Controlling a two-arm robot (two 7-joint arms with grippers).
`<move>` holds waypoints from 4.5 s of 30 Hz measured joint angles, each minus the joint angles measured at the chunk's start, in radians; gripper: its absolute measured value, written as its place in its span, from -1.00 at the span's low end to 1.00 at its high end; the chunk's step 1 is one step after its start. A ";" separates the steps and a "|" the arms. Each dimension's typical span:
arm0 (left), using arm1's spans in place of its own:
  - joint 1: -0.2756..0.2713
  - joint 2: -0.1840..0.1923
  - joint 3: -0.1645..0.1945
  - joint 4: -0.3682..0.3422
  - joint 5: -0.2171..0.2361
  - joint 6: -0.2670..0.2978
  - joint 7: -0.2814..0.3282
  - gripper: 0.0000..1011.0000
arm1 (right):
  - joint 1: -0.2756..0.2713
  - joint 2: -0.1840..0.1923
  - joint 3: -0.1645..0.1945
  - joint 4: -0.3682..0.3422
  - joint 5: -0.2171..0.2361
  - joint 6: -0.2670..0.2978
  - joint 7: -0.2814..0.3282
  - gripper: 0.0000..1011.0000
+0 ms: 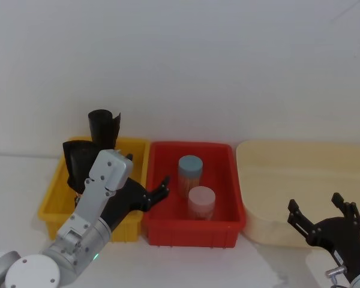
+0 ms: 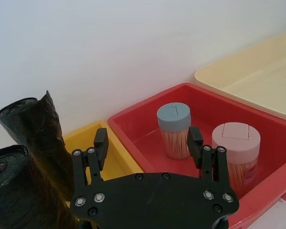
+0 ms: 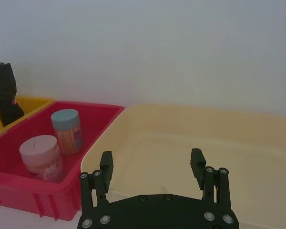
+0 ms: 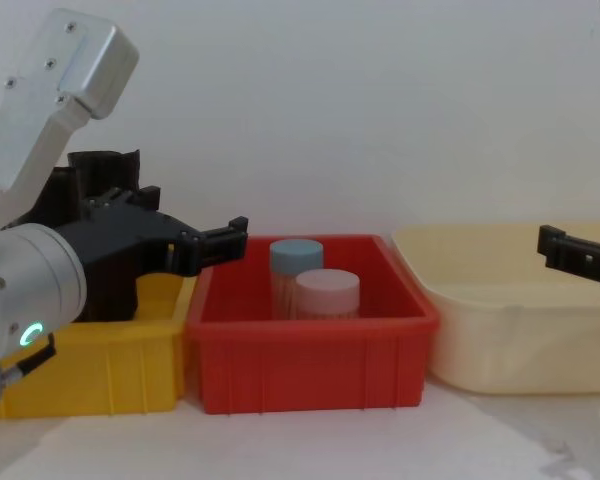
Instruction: Pick up the garbage bag with the one hand and transfer it to the other hand.
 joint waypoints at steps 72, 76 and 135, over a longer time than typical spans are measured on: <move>0.000 0.000 0.000 0.000 0.000 0.000 0.000 0.98 | 0.245 0.091 -0.142 0.041 0.084 0.302 0.334 0.98; 0.000 0.000 0.000 0.000 0.000 0.000 0.000 0.98 | 0.307 0.095 -0.174 0.073 0.084 0.357 0.369 0.98; 0.000 0.000 0.000 0.000 0.000 0.000 0.000 0.98 | 0.617 -0.014 -0.382 0.410 0.039 0.384 0.447 0.84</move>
